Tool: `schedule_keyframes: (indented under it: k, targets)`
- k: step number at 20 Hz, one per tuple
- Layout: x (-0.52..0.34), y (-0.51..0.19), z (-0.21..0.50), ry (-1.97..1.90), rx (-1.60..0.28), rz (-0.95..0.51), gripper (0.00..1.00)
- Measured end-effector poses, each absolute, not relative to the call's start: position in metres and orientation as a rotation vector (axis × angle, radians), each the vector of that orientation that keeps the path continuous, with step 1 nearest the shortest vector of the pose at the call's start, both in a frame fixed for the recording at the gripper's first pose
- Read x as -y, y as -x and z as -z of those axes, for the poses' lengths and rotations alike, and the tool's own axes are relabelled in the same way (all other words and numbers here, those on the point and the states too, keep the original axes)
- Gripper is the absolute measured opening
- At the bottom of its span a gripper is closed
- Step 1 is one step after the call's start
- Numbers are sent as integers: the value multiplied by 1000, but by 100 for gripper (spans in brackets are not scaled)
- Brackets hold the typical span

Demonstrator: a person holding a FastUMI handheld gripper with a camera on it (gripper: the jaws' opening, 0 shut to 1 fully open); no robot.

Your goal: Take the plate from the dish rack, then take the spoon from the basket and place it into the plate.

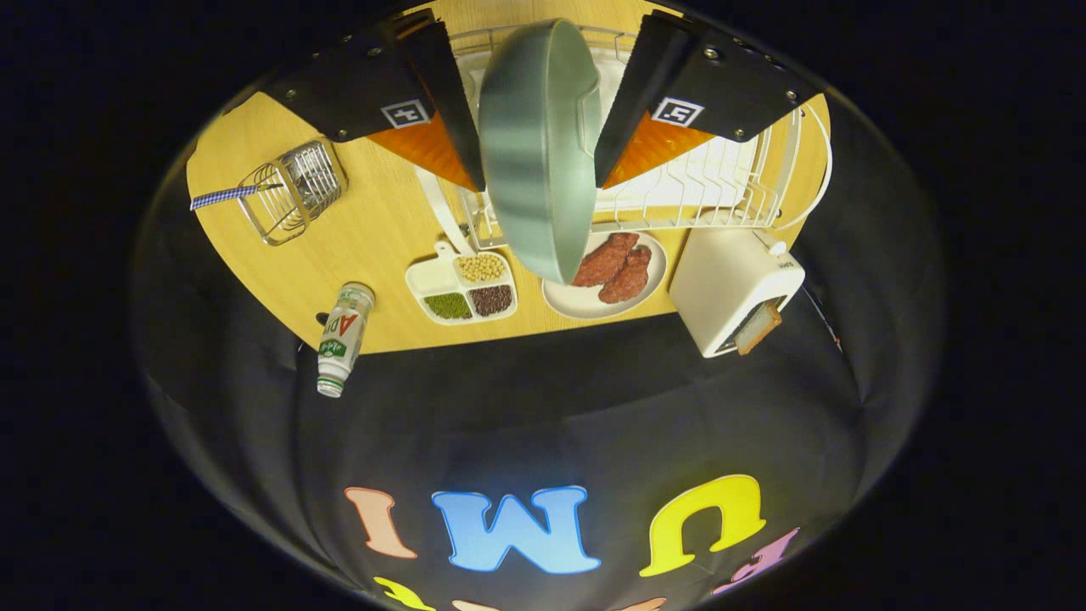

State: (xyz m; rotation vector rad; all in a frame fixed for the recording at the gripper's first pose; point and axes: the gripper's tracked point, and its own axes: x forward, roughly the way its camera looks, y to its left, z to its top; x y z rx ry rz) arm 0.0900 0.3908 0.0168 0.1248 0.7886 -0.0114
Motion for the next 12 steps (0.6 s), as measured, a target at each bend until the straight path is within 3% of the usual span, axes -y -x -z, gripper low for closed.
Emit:
schedule_keyframes:
  k: [1,2,4,5,12]
  targets:
    - [-393,-88,-12,-123,-813,9,55]
    - [-393,-87,-10,-115,-835,11,45]
    - [-388,-82,-7,-67,-873,37,43]
    - [-388,-80,-6,-44,-891,49,33]
    - [-387,-81,-19,86,-883,106,26]
